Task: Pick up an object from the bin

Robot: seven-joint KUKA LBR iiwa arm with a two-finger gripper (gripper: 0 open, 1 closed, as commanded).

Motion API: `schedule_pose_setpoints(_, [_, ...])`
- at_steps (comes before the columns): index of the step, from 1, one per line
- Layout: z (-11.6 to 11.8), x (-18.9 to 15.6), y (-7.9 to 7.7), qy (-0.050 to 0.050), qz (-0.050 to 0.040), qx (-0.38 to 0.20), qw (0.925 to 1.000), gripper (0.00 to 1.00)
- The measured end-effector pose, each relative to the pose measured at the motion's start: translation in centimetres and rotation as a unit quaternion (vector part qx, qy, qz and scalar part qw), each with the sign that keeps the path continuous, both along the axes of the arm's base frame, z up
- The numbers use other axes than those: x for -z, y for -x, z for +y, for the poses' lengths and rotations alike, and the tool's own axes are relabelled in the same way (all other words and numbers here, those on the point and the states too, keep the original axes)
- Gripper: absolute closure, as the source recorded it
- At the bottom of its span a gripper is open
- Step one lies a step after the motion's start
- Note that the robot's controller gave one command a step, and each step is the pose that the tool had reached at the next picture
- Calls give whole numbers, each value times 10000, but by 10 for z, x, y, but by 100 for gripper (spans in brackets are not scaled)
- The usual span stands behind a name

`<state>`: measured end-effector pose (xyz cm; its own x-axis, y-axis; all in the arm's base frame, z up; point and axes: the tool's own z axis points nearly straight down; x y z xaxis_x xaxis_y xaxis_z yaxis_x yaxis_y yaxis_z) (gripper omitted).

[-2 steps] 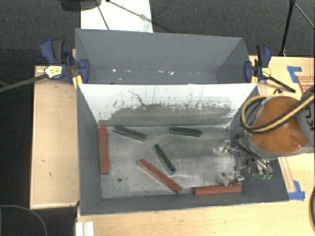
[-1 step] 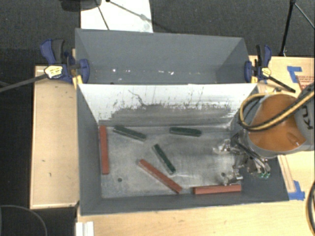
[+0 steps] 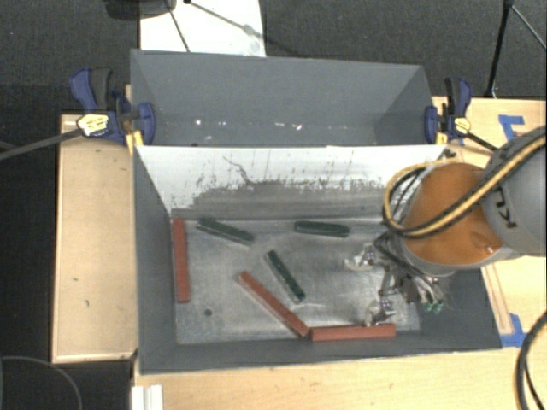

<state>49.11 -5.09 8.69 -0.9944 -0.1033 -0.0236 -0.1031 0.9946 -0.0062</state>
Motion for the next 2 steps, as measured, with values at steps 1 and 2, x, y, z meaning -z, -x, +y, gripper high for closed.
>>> schedule_pose_setpoints(1, [14, -2, 0, -7, 5, -54, 10000, 0])
schedule_pose_setpoints(2, [-2, 7, -6, -31, 2, -332, 9994, 0])
